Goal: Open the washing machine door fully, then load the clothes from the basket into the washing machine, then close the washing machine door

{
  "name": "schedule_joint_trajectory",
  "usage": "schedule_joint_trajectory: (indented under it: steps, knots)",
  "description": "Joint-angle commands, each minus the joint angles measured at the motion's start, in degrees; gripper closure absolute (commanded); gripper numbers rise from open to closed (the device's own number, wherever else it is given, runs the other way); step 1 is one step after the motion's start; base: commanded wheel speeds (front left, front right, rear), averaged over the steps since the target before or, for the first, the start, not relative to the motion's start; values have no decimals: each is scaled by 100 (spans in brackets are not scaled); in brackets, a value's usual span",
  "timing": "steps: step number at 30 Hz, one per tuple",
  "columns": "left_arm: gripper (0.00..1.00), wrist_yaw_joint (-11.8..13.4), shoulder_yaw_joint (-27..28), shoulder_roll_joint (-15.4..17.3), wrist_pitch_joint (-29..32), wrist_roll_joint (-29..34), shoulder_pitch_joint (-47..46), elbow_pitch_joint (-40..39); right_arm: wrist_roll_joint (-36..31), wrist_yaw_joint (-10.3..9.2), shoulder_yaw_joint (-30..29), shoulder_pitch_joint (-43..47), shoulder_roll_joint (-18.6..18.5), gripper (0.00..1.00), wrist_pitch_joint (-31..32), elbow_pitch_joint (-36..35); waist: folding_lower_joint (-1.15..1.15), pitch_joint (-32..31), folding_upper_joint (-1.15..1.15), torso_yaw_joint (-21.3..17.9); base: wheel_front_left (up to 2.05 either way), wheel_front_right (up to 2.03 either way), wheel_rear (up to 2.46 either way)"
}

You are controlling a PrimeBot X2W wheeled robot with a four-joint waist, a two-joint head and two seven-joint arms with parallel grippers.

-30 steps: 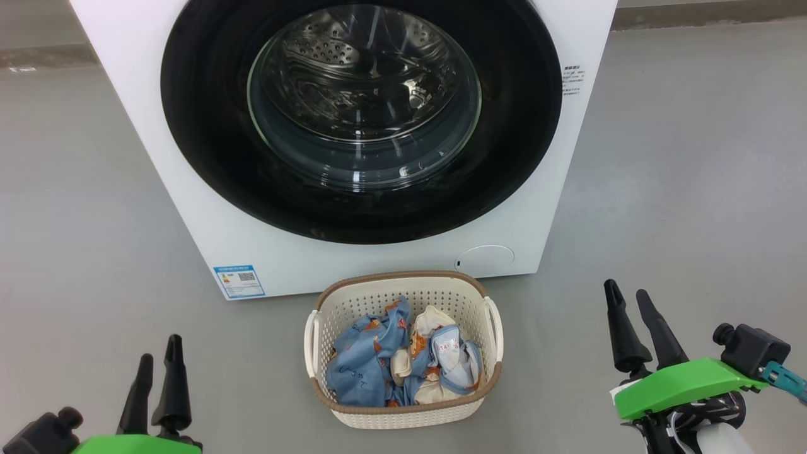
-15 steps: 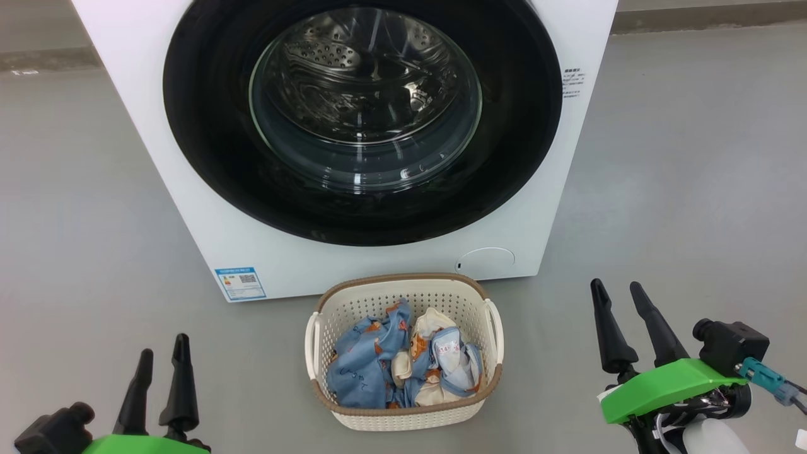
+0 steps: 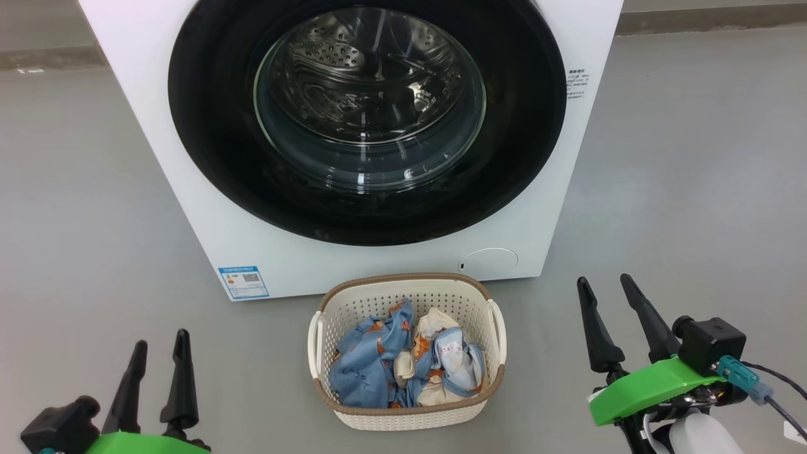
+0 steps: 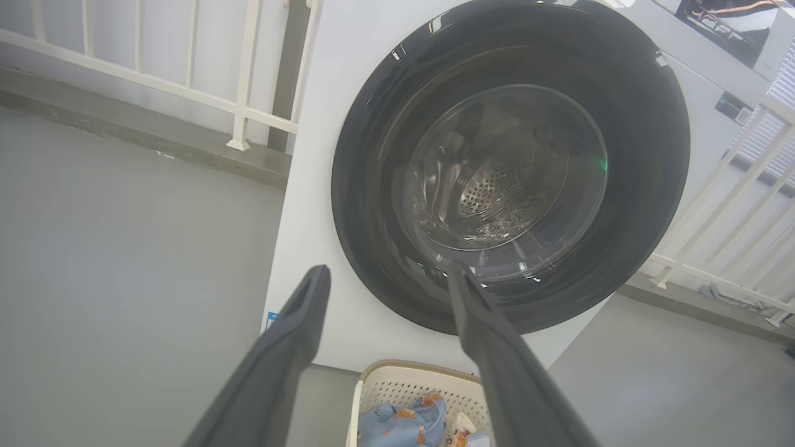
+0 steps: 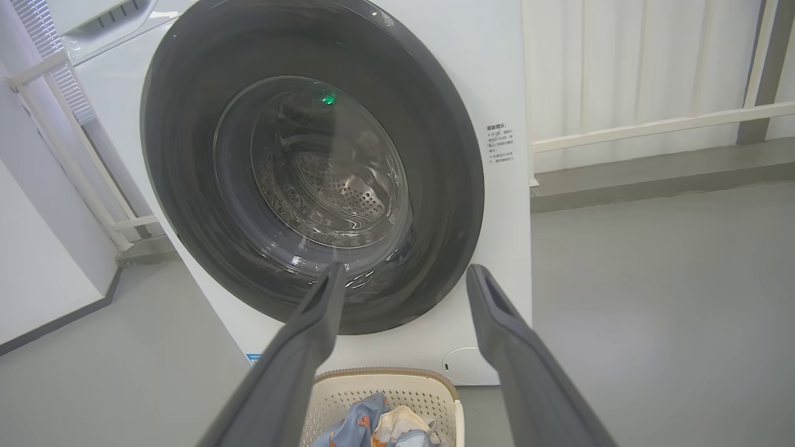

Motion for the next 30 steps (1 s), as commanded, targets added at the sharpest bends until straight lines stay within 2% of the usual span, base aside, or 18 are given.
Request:
schedule_joint_trajectory:
  steps: [1, 14, 30]
  knots:
    - [0, -25, 142, 158, -95, 193, -310, -91, -238, 30, 147, -309, -40, 0, -110, -129, 0, 1, 0, 6, 0, 0, 0]
    - [0, -29, 87, 288, -295, 772, -380, -86, -918, 33, 265, -393, -50, 0, -306, -150, 0, 19, 0, 46, 0, 0, 0]
    - [0, -29, 136, 299, -295, 769, -368, -122, -848, 33, 221, -364, -50, 0, -306, -191, 0, 36, 0, 24, 0, 0, 0]
